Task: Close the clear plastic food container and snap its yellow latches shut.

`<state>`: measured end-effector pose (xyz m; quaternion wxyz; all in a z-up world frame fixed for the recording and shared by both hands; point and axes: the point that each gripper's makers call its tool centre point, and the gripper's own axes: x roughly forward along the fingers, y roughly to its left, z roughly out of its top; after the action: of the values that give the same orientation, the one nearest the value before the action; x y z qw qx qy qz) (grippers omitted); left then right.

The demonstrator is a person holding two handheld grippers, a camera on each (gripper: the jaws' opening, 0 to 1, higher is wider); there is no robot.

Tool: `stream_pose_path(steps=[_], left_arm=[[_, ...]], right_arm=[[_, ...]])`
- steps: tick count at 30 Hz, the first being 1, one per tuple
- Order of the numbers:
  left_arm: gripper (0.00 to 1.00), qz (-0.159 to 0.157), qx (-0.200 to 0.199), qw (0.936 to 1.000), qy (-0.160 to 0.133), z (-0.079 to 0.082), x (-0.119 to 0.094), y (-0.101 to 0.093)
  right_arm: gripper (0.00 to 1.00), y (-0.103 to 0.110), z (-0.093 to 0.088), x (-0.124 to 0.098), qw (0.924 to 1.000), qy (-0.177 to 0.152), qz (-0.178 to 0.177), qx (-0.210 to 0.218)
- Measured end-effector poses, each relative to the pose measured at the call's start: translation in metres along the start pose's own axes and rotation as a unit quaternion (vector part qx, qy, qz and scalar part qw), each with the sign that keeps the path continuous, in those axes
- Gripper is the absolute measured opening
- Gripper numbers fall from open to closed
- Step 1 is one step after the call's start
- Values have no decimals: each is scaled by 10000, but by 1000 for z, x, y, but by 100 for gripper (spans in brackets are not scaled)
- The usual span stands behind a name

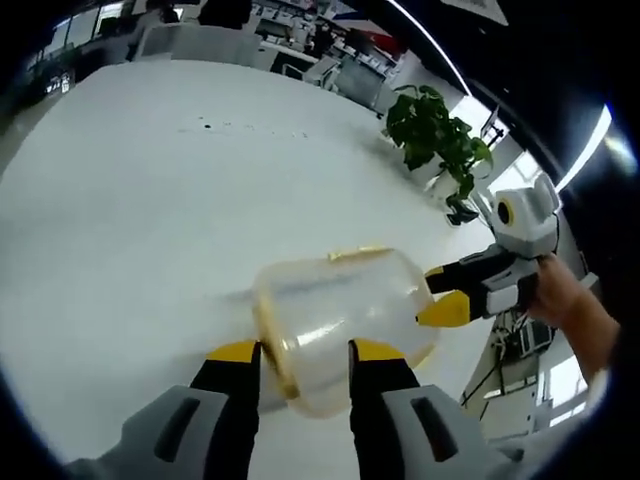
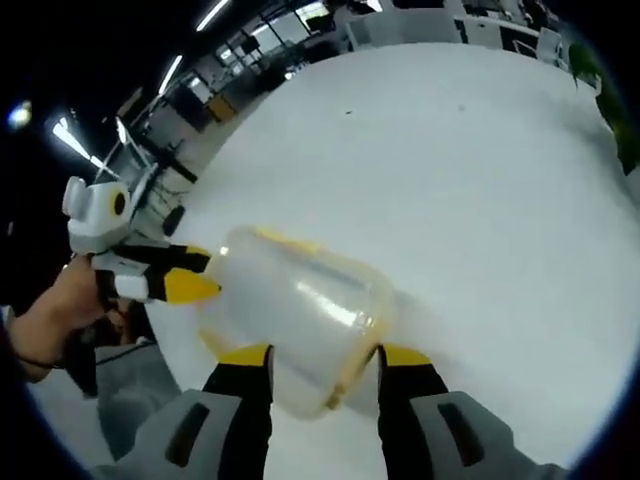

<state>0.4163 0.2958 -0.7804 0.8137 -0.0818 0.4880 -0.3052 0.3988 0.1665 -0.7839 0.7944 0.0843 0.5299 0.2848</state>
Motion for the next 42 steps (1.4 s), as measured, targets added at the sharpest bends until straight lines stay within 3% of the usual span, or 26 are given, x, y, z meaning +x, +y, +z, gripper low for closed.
stream_pose_path(steps=[7,8,19,31,38,42], left_arm=[[34,-18,142,9999,56,2,-1,-1],[34,37,304,9995,66,2,-4,0],[34,114,681,9975,160,3,-9,6],[33,179,1152,9926,355,5,-16,13],[33,171,1636,9854,445,7,-20,15],[33,152,2042,9774,520,7,-21,15]], right_arm=[[40,0,1,-5,9981,118,-167,-580],[40,-2,3,-6,9976,120,-191,-653],[40,0,-2,-9,9939,248,-269,-1041],[43,0,-3,-12,9849,464,-373,-1625],[44,-1,-3,-15,9739,654,-476,-2121],[44,0,0,-15,9667,664,-514,-2416]])
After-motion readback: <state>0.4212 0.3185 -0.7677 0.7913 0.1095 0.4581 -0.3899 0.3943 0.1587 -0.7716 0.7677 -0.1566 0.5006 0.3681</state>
